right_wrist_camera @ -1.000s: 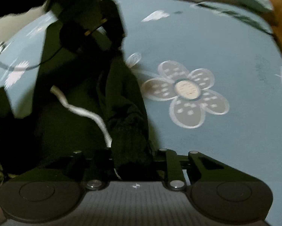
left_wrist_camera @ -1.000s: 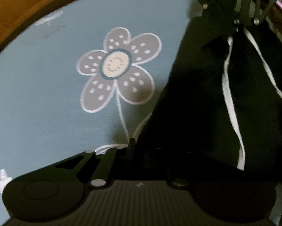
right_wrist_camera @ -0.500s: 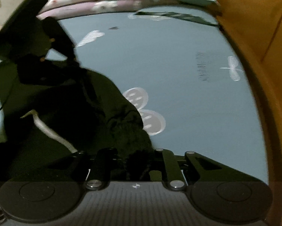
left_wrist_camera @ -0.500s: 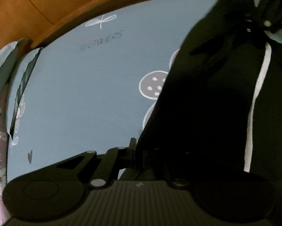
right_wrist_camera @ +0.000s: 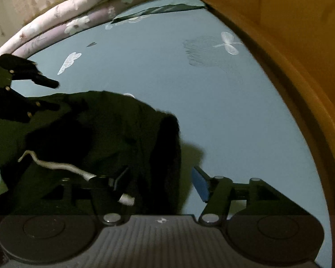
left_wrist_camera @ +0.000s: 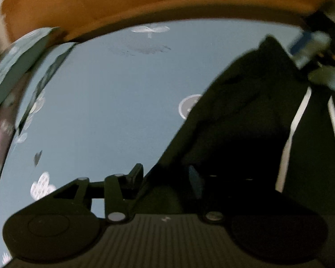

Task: Fold clothes

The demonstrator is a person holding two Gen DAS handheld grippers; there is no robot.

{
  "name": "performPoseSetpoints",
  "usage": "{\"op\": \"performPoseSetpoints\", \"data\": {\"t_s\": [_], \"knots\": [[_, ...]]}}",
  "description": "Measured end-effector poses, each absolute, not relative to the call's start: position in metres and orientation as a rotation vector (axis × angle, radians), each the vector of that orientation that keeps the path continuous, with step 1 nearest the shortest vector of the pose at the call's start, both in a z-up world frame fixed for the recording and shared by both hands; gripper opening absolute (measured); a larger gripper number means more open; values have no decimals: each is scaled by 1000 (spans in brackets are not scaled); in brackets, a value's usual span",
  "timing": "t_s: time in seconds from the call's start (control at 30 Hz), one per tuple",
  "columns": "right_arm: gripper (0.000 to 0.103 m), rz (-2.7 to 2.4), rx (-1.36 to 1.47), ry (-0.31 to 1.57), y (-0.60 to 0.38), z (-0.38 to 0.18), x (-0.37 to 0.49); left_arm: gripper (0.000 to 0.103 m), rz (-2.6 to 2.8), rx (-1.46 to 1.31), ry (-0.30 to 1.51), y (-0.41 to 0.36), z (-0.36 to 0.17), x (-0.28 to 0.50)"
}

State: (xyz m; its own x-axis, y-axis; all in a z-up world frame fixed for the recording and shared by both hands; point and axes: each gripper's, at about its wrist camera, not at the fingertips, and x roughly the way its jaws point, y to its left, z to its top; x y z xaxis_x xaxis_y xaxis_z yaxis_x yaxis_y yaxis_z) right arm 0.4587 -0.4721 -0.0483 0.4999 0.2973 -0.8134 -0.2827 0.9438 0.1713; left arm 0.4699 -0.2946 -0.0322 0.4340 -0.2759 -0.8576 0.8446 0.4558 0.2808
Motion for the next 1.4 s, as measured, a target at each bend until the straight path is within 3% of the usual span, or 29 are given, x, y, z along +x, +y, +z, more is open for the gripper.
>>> {"op": "performPoseSetpoints", "data": {"t_s": [0.23,0.43,0.57,0.63,0.7,0.73,1.23,1.4], "knots": [[69,233,209,1038,-494,-36,379,48,-701,660,848,-239,-5,434],[69,136,565,1170,-507,-75,305,53,-591,514,924,-175,3,383],[69,113,696,1152,-495,-100,282,54,-501,397,1021,-135,-3,342],[59,114,729,1129,-489,-104,280,54,-474,347,1065,-120,-6,327],[11,81,723,1140,-487,-108,285,54,-451,313,1094,-111,-9,320],[7,66,722,1145,-486,-110,288,54,-441,297,1107,-107,-11,317],[6,-34,467,1267,-495,-85,301,55,-391,187,1152,-88,-16,325],[22,29,317,1233,-478,-55,310,55,-380,113,1189,-89,-21,338]]}}
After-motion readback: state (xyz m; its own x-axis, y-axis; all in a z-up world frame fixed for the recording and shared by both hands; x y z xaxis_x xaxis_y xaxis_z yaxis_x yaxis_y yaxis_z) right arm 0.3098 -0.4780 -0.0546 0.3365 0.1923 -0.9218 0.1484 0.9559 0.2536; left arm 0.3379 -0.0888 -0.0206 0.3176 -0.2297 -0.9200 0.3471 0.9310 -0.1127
